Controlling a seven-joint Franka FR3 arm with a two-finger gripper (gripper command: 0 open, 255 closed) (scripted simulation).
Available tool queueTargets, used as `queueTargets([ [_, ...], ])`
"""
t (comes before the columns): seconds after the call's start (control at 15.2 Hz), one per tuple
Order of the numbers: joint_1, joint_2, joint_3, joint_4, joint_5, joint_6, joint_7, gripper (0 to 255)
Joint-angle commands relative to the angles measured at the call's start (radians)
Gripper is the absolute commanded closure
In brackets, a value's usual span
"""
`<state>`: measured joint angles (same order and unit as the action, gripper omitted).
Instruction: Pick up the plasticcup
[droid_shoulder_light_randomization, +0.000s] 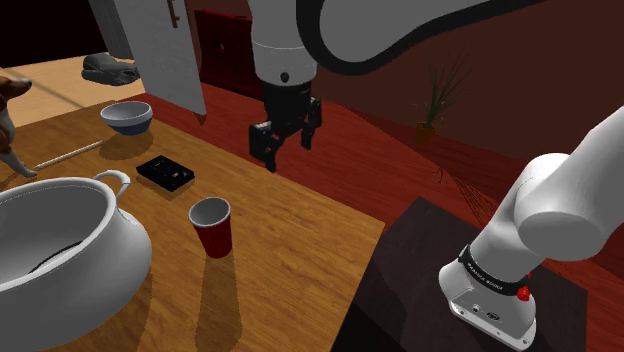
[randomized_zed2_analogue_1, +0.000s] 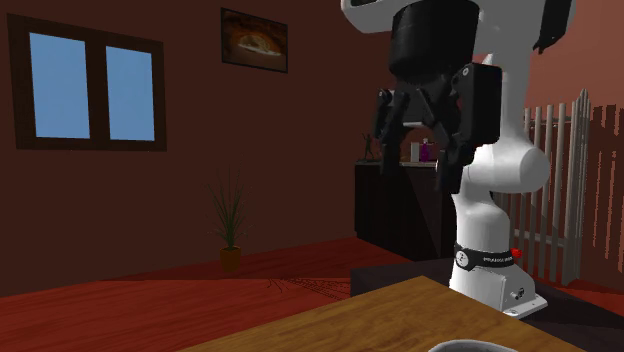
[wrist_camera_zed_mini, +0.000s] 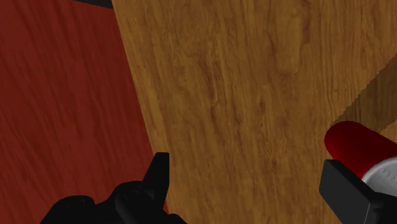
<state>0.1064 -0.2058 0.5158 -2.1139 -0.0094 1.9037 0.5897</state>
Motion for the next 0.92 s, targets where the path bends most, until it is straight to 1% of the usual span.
queueTargets([
  [0.0, 0.006, 0.081, 0.038, 0.053, -0.035, 0.015, 0.066, 0],
  [0.2, 0.026, 0.202, 0.081, 0.143, -0.100, 0.018, 0.159, 0],
  [0.4, 0.063, 0.330, 0.108, 0.247, -0.177, 0.007, 0.250, 0],
  [0.59, 0.121, 0.462, 0.116, 0.366, -0.255, -0.017, 0.331, 0],
  [0.86, 0.221, 0.638, 0.103, 0.552, -0.346, -0.067, 0.412, 0],
])
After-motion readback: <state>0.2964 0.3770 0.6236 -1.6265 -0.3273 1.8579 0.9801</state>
